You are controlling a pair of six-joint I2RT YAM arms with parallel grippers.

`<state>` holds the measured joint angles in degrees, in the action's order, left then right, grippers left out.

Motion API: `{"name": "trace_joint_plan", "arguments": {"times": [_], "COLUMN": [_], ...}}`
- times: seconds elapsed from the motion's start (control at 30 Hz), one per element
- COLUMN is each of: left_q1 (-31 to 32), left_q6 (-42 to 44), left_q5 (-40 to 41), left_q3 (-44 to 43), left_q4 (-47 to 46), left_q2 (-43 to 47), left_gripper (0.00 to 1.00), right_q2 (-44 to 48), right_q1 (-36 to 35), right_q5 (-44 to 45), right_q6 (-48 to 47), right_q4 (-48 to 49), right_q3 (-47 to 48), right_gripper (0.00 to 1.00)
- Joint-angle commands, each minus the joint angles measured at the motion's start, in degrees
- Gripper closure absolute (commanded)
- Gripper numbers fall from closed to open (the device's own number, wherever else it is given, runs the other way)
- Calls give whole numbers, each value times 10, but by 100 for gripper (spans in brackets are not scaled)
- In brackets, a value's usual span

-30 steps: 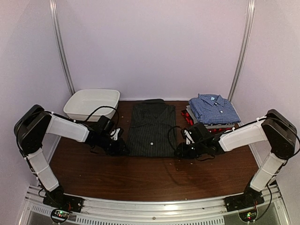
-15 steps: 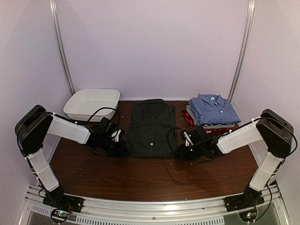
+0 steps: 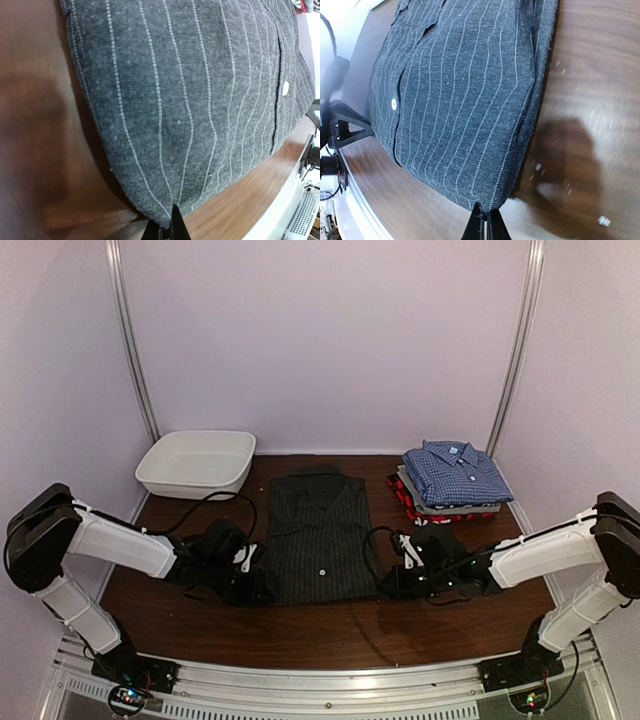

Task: Fold and stack the long sleeve shirts
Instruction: Pick up the 2/3-rectangle-folded shirt from the center of the board, then fold the 2/3-rectangle-folded shirt at the center of the board.

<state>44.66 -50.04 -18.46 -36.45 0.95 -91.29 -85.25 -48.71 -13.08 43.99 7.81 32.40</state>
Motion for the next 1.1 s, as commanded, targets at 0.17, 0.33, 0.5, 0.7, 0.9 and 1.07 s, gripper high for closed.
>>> {"name": "trace_joint_plan", "arguments": {"times": [0.17, 0.33, 0.5, 0.7, 0.9, 1.07], "left_q1": [87, 129, 139, 99, -77, -168], "left_q6": [-102, -130, -130, -71, 65, 116], "left_q5": [59, 78, 80, 100, 0, -32], "left_q3": [109, 115, 62, -87, -201, -367], "left_q4": [45, 86, 144, 238, 188, 165], "left_q2": [160, 242, 296, 269, 100, -129], "left_gripper": [100, 100, 100, 100, 100, 100], "right_q2": [132, 208, 250, 228, 68, -148], "right_q1": [-91, -135, -167, -118, 50, 135], "right_q5": [80, 106, 128, 180, 97, 70], "right_q6": [65, 90, 88, 23, -83, -126], "right_q4": [-73, -121, -187, -293, -229, -192], "right_q3": [-62, -74, -27, 127, 268, 425], "right_gripper": [100, 100, 100, 100, 100, 100]}}
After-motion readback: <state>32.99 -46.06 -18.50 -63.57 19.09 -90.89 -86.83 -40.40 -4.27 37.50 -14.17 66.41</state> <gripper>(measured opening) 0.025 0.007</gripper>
